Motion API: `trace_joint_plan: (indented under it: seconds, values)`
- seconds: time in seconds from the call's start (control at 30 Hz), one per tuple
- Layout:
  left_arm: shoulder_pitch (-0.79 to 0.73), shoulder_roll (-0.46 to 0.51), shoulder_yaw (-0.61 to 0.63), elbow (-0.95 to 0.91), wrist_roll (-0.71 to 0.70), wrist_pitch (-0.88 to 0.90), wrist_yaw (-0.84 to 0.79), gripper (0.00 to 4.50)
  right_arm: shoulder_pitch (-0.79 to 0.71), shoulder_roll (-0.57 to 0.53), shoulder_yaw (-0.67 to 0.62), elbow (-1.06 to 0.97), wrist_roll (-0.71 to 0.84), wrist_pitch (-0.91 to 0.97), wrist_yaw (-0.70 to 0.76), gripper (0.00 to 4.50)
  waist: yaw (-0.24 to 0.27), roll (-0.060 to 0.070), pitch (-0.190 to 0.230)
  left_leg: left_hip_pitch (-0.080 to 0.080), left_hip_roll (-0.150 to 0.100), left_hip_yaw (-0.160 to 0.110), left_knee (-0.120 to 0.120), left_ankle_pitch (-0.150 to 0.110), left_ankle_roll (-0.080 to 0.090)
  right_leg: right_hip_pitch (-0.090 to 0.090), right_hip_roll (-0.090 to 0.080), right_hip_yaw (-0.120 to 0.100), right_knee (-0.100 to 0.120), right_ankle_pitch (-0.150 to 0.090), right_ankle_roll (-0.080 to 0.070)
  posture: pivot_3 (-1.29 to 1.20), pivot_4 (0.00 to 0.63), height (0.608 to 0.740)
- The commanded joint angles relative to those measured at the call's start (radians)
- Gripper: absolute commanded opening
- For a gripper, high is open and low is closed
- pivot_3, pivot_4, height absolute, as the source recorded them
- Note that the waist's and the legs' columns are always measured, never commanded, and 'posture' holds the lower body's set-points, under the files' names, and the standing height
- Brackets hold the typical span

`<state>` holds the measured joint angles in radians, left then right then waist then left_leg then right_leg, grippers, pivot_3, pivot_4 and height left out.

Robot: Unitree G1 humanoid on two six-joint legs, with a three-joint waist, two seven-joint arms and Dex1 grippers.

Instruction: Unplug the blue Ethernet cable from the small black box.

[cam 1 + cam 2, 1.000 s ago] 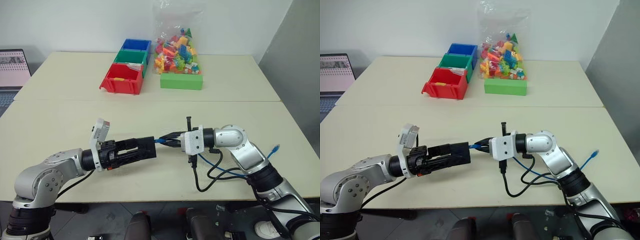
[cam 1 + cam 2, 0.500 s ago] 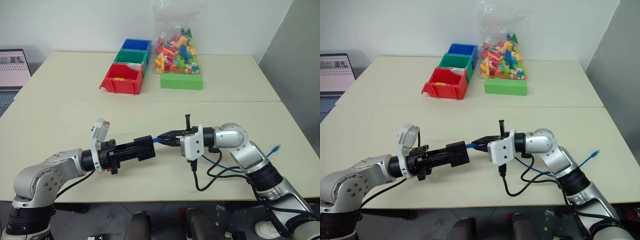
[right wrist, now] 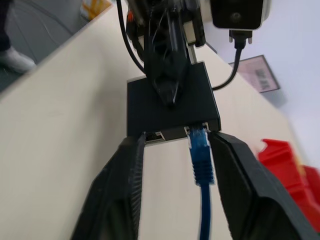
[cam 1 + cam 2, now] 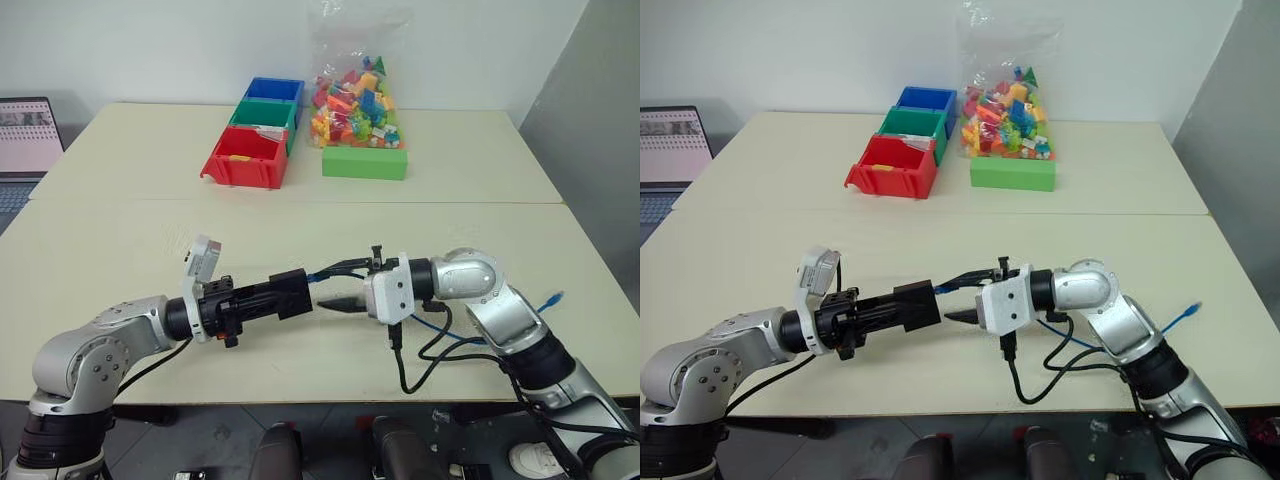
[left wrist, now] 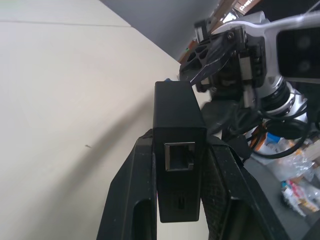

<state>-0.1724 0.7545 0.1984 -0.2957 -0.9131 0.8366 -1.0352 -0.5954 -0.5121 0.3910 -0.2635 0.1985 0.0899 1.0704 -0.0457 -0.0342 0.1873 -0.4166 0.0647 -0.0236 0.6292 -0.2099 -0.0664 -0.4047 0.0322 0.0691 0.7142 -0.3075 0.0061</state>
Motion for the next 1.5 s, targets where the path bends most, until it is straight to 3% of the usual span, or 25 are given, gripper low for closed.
trace_joint_plan:
  seconds: [0.03,0.2,0.47,0.77,1.1,1.13,1.27,1.5]
  values:
    - [-0.025,0.043,-0.025,0.016,0.057,-0.095,-0.118,0.79,-0.025,-0.007,-0.118,-0.128,0.299,0.402,-0.035,2.99,0.001,0.0,0.0,0.0,0.0,0.0,0.0,0.0,0.0,0.0,0.0,0.0,0.0,0.0,0.0,0.0,0.15,0.74]
    - [-0.042,0.078,-0.072,0.033,0.11,-0.16,-0.224,0.79,-0.027,0.041,-0.19,-0.121,0.471,0.647,-0.12,2.99,-0.001,0.0,0.0,0.0,0.0,0.0,0.0,0.0,0.0,0.0,0.0,0.0,0.0,-0.001,0.001,0.0,0.15,0.74]
    - [-0.083,0.063,-0.086,0.035,0.112,-0.17,-0.248,0.79,0.03,0.091,-0.21,-0.107,0.584,0.791,-0.169,2.99,-0.003,0.0,0.0,0.0,0.0,0.0,0.0,0.0,0.0,-0.001,0.001,0.0,-0.001,-0.003,0.004,0.0,0.15,0.74]
    - [-0.089,0.056,-0.085,0.026,0.108,-0.17,-0.247,0.79,0.034,0.141,-0.199,-0.053,0.575,0.796,-0.199,2.99,-0.006,0.0,0.0,0.0,0.0,0.0,0.0,0.0,0.0,-0.001,0.001,0.0,-0.001,-0.003,0.004,0.0,0.15,0.74]
    - [-0.086,0.057,-0.084,0.014,0.11,-0.172,-0.243,0.79,0.032,0.122,-0.192,-0.047,0.569,0.803,-0.175,2.99,-0.008,0.0,0.0,-0.001,0.0,0.0,0.0,0.0,0.0,-0.001,0.001,0.0,-0.001,-0.003,0.004,0.0,0.15,0.74]
    - [-0.085,0.058,-0.083,0.013,0.11,-0.173,-0.243,0.79,0.032,0.121,-0.191,-0.047,0.569,0.804,-0.174,2.63,-0.008,0.0,0.0,-0.001,0.0,0.0,0.0,0.0,0.0,-0.001,0.001,0.0,-0.001,-0.003,0.004,0.0,0.15,0.74]
    - [-0.084,0.06,-0.087,0.012,0.115,-0.178,-0.247,0.79,0.028,0.119,-0.19,-0.045,0.567,0.804,-0.171,1.99,-0.008,0.0,0.0,-0.001,0.0,0.0,0.0,0.0,0.0,-0.001,0.001,0.0,-0.001,-0.003,0.004,0.0,0.15,0.74]
    - [-0.084,0.055,-0.088,0.008,0.116,-0.182,-0.243,0.79,0.022,0.104,-0.169,-0.049,0.544,0.788,-0.152,0.3,-0.009,0.0,0.0,-0.001,0.0,0.0,0.0,0.0,0.0,-0.001,0.001,0.0,-0.001,-0.003,0.005,0.0,0.15,0.74]
